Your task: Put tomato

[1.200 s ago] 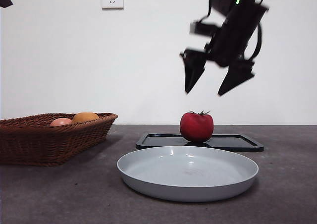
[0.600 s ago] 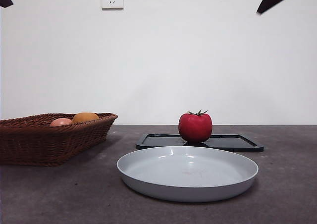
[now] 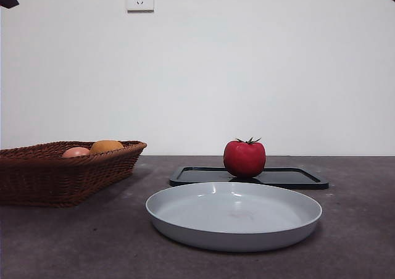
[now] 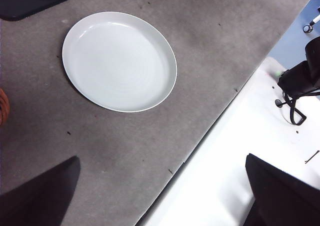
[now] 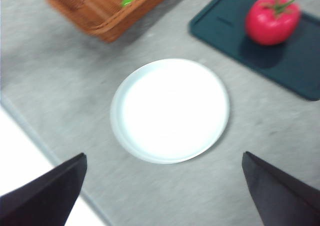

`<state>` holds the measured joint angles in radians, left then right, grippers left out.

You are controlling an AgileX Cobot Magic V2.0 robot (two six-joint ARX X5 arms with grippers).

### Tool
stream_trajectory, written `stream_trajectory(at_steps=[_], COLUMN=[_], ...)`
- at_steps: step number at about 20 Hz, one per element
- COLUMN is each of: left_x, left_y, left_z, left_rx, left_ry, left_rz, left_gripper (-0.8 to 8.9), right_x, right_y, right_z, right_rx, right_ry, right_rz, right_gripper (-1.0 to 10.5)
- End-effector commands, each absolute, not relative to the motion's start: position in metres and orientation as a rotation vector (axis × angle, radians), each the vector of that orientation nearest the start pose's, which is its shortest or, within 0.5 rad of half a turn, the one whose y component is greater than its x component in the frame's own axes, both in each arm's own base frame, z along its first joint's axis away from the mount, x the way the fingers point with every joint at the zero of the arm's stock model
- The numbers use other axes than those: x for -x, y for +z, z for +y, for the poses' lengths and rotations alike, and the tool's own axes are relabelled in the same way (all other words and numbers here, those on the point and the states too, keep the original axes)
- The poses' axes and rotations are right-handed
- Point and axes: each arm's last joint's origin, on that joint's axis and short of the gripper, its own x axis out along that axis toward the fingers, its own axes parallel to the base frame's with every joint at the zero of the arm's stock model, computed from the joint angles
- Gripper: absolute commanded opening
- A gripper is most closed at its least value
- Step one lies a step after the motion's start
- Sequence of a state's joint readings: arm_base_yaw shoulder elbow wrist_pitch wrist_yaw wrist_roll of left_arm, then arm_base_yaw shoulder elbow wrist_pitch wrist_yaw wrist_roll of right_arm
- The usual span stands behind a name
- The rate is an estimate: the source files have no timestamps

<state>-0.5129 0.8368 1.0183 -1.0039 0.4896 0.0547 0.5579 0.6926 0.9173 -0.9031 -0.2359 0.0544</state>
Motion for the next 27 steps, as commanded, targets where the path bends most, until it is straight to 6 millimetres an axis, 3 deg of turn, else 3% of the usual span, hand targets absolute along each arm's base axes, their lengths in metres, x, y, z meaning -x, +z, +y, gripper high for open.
stream_trajectory(at_steps=[1, 5, 6, 10, 11, 27], left_x=[-0.1131, -0.1131, -0.1131, -0.1131, -0.1131, -0.1131], left_y=[0.3402, 0.3402, 0.3402, 0.3402, 0.3402, 0.3402], left_z=[-0.0801, -0.0801, -0.0801, -0.0801, -0.0801, -0.0801], left_rx=[-0.064, -0.064, -0.064, -0.064, -0.064, -0.064], left_ry=[-0.981, -0.981, -0.981, -0.982, -0.981, -0.981], left_rz=[0.802, 0.802, 0.803, 0.802, 0.802, 0.803], left_gripper=[5.22, 5.19, 4.76, 0.62, 0.04, 0.09], right_x=[-0.0902, -0.086, -0.0861, -0.0861, -0.0861, -0.0862], right_y=[0.3257, 0.3283, 0.3282, 0.3283, 0.3282, 0.3285], right_z=[0.0658, 0.0632, 0.0632, 0.0632, 0.0632, 0.0632], right_rx=[0.042, 0.037, 0.037, 0.037, 0.037, 0.037], right_ry=[0.758, 0.762, 0.762, 0.762, 0.762, 0.761], right_rz=[0.684, 0.651, 0.652, 0.651, 0.652, 0.649], right_gripper=[4.8, 4.7, 4.2, 0.3, 0.1, 0.1])
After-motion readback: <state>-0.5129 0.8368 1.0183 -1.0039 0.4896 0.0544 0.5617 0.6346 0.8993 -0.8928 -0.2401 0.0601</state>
